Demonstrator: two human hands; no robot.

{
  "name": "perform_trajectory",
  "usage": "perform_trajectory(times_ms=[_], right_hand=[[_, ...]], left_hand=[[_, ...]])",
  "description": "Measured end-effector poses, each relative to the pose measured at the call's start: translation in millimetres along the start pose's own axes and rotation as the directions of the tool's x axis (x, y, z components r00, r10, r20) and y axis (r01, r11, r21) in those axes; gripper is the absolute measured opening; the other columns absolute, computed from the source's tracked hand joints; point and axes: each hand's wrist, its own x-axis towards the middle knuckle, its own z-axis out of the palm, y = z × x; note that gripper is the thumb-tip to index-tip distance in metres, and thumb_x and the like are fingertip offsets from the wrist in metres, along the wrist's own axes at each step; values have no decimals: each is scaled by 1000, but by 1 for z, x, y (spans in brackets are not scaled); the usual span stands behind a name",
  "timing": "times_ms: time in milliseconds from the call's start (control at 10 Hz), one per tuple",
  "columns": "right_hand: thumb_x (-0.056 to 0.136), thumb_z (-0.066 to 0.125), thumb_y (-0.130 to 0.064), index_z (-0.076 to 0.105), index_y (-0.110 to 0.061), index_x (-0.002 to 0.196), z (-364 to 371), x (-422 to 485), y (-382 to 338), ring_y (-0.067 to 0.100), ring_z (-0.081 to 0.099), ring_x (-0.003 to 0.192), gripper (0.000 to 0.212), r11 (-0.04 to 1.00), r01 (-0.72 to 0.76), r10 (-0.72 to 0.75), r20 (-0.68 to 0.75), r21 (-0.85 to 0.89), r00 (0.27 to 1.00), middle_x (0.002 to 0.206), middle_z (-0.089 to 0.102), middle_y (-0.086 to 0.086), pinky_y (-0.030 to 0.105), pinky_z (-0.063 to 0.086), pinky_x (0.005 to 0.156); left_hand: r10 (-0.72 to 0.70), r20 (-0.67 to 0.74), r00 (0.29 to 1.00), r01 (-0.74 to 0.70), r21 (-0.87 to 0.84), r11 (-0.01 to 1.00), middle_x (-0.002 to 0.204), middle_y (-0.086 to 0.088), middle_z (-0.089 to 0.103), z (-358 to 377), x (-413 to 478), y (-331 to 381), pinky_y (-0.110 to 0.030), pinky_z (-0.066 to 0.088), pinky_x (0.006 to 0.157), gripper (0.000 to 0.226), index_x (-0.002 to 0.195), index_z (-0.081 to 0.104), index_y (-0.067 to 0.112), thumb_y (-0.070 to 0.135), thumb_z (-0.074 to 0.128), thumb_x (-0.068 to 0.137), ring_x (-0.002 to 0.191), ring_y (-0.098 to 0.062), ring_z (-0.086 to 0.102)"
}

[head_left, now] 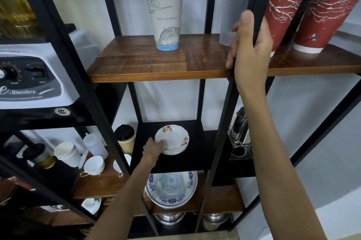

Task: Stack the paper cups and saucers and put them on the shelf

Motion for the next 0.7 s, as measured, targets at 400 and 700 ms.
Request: perform_trajectory(times_ms=[400, 700], right_hand=[[99, 48, -17, 64, -10, 118, -52, -186, 76, 15, 56, 119, 25, 958, 78, -47, 117, -277, 992, 119, 63, 6, 29, 43, 104], [99, 55, -14, 72, -28, 79, -108, -338, 116, 15, 63, 72, 30, 668, -618, 744, 370, -414, 556, 67, 65, -1, 33, 52, 74]], left_hand=[[457, -110, 883, -421, 245, 873, 68, 2, 69, -39, -121, -27, -39, 55, 67, 40, 79, 67, 16, 42, 44, 100, 65, -15, 66], [419, -92, 903, -343, 433, 834, 68, -5, 67, -83, -188, -154, -36, 47, 63, 43, 62, 58, 18, 35, 46, 101, 77, -32, 68]])
